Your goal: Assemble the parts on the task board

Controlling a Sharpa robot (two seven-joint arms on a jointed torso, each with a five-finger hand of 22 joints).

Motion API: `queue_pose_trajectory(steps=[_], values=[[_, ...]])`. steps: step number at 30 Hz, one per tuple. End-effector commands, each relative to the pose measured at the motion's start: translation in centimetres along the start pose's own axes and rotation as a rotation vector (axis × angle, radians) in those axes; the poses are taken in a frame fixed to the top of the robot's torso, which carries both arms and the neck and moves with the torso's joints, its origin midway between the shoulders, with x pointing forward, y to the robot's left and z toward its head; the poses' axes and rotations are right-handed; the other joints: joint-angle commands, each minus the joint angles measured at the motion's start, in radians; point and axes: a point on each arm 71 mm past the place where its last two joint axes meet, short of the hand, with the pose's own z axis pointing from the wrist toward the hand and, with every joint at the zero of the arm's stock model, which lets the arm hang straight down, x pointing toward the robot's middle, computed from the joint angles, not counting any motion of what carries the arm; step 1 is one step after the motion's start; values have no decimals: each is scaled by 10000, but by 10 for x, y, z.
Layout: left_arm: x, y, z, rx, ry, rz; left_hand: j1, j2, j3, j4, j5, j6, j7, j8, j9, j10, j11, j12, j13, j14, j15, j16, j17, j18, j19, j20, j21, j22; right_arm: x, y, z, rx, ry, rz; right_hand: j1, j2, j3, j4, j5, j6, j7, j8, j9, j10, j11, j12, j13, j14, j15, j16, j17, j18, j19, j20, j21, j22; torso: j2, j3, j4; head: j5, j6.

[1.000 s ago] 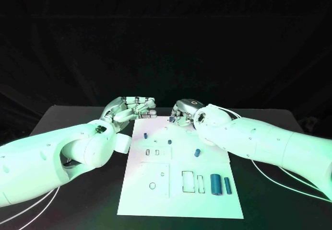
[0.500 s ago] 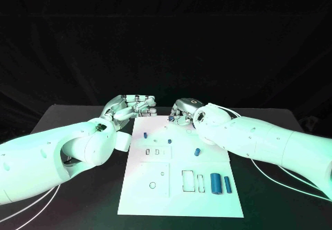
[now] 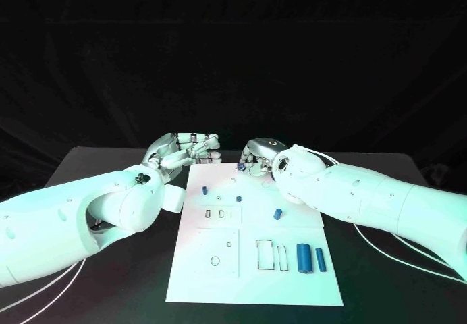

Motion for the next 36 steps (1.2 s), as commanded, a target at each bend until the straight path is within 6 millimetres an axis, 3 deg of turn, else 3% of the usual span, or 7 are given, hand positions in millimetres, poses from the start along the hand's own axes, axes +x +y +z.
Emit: queue_pose_trajectory(steps=[1, 36], values=[[2, -1, 0, 60, 162, -79, -79, -17, -28, 18, 4, -29, 108, -55, -14, -35, 41, -65, -17, -41, 24, -22, 15, 125, -98, 2, -58, -16, 2, 4, 0, -171, 207, -88, -71, -75, -5, 43, -67, -105, 23, -59, -17, -99, 8, -36, 17, 555, 50, -64, 171, -109, -79, 23, -87, -39, 1, 3, -1, -1, -17], [0, -2, 0, 46, 121, -59, -79, -17, -28, 18, 4, -29, 108, -55, -14, -35, 41, -65, -17, -41, 24, -22, 15, 125, -98, 2, -58, -16, 2, 0, 0, -18, 261, -100, -158, -58, -22, 152, -101, -50, 23, -22, -9, -107, 20, -5, 52, 535, 71, -108, 123, -100, -104, 59, -139, -29, 3, -1, 0, -59, -48]])
